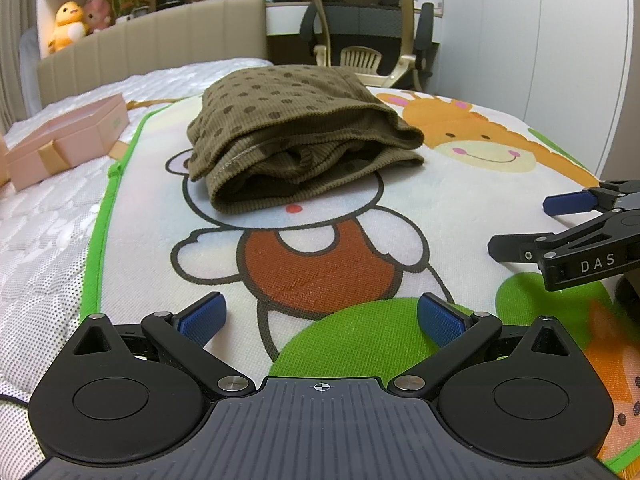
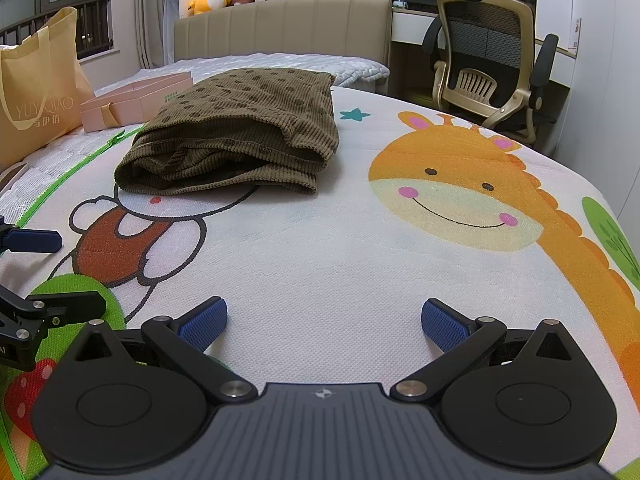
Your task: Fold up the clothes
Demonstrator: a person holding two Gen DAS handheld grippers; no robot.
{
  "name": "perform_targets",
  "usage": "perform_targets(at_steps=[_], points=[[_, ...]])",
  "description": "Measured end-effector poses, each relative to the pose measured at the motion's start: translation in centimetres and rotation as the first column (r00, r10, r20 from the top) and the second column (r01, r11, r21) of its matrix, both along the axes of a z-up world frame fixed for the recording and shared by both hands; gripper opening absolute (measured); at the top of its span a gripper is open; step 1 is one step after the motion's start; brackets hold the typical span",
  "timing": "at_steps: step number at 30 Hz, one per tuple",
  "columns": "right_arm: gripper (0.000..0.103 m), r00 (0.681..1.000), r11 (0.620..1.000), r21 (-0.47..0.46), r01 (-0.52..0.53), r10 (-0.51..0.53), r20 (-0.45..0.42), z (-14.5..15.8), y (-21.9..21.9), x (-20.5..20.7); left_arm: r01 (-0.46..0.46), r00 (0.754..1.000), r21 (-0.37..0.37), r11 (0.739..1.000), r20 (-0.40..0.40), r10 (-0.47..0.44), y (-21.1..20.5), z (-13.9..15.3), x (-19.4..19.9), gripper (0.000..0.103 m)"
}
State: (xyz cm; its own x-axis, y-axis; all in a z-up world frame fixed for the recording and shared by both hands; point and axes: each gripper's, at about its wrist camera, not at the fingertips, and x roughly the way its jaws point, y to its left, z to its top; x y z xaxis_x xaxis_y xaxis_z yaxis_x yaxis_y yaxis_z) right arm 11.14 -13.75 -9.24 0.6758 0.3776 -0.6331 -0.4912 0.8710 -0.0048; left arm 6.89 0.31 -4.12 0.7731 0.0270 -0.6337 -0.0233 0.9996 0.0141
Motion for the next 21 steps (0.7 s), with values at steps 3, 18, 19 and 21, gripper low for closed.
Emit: perform_targets(at_steps=[3, 18, 19, 21], points=[[0.103, 1.0, 1.0, 0.0, 0.0, 0.0, 0.0, 0.0, 0.01, 0.01, -0.001, 1.0, -0.001, 1.0, 0.0, 0.001, -0.01, 0.0, 0.01, 0.103], [0.103, 1.0, 1.0, 0.0, 0.001, -0.001, -0.001, -0.01, 0.07, 0.0, -0.005, 1.0, -0.001, 1.0, 0.0, 0.005, -0.12, 0.02, -0.02, 0.103], [0.103, 1.0, 1.0, 0.0, 0.001, -0.001, -0.001, 0.0, 0.07, 0.0, -0.005, 1.0, -0.001, 1.0, 0.0, 0.005, -0.12, 0.02, -0.02, 0.103], [0.103, 1.0, 1.0, 0.0, 0.001, -0.001, -0.001, 0.0, 0.09, -0.01, -0.006, 1.0, -0.002, 1.0, 0.0, 0.006, -0.14, 0.02, -0.03, 0.103]])
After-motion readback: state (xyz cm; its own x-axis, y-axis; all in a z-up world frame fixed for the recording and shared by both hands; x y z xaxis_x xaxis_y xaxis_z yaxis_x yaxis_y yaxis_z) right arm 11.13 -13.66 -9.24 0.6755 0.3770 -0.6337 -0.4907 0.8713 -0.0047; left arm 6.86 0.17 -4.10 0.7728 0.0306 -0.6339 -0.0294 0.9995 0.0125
